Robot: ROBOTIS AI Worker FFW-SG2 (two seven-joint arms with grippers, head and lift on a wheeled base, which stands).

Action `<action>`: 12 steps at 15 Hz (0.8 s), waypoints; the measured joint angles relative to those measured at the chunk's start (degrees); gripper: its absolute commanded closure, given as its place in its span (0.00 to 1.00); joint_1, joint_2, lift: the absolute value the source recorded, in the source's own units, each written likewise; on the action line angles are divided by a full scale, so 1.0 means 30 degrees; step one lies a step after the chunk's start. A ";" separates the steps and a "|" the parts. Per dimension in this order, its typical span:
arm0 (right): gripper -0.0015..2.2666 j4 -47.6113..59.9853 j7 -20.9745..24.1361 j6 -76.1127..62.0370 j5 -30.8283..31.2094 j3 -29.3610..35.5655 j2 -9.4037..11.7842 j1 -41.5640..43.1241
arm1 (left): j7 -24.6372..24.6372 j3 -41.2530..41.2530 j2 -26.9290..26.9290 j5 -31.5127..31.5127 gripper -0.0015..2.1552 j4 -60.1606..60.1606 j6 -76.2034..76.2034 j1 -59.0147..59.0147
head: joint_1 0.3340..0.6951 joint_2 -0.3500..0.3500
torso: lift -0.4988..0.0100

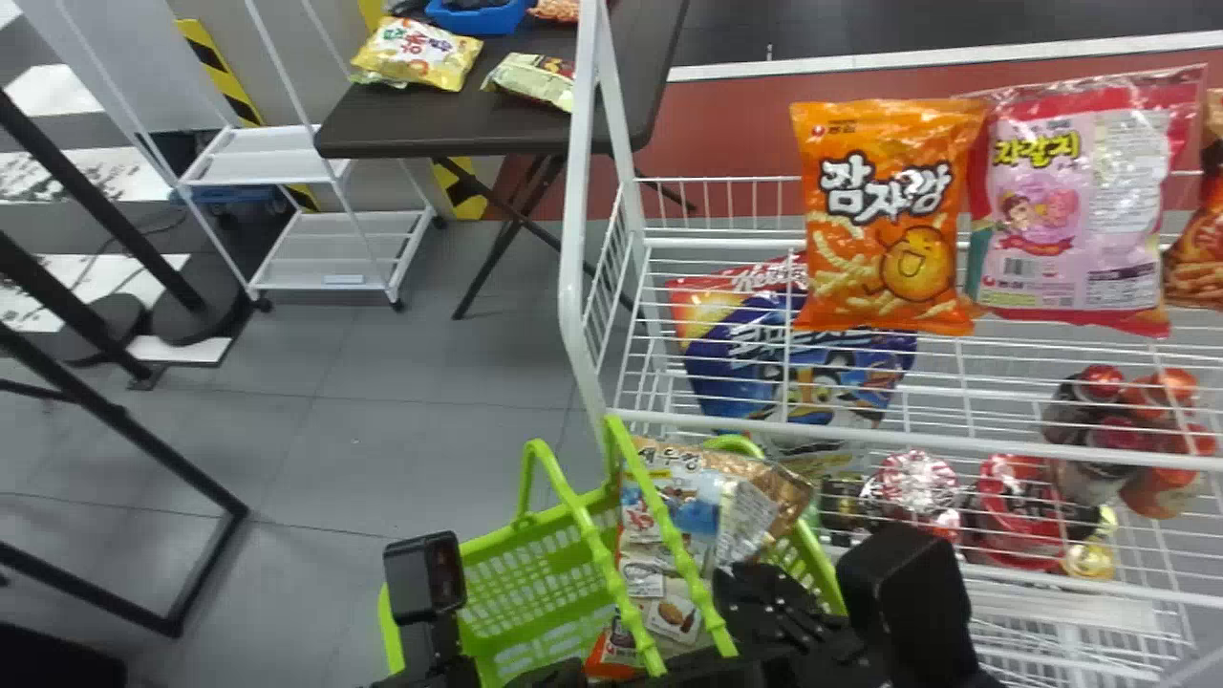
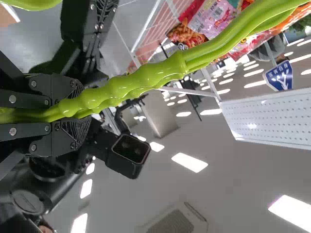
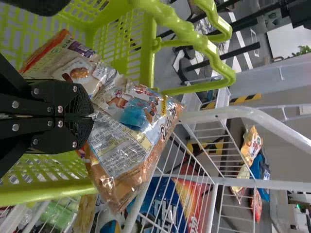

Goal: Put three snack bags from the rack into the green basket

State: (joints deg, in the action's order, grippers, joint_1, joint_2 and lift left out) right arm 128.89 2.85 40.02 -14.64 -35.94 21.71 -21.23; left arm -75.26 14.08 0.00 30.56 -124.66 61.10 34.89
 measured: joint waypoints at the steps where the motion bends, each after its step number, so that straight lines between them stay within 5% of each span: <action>1: 0.62 0.0009 0.0013 0.0304 -0.0024 -0.0027 0.0000 0.0013 | -0.0021 0.0079 0.0000 0.0066 1.00 0.0010 0.0006 0.0000 | 1.00 0.89 | 0.98; 3: 0.00 0.0318 0.0017 0.1719 -0.0072 -0.0005 0.0041 0.0007 | -0.0023 0.0229 0.0000 0.0133 1.00 0.0035 0.0010 0.0000 | 1.00 0.89 | 0.98; 7: 0.02 0.1191 0.0048 0.2975 -0.0586 0.0690 0.0114 -0.0362 | -0.0018 0.0371 0.0000 0.0270 1.00 0.0154 -0.0038 0.0001 | 1.00 0.88 | 0.98; 12: 0.02 0.1735 0.0043 0.2249 -0.1391 0.3539 -0.0204 -0.0327 | -0.0050 0.0392 0.0000 0.0274 1.00 0.0151 0.0002 0.0004 | 1.00 0.70 | 0.98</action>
State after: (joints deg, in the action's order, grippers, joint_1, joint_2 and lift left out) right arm 134.09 2.98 46.77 -18.81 -25.32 21.10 -22.21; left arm -75.41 15.26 0.00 31.38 -124.21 61.11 34.90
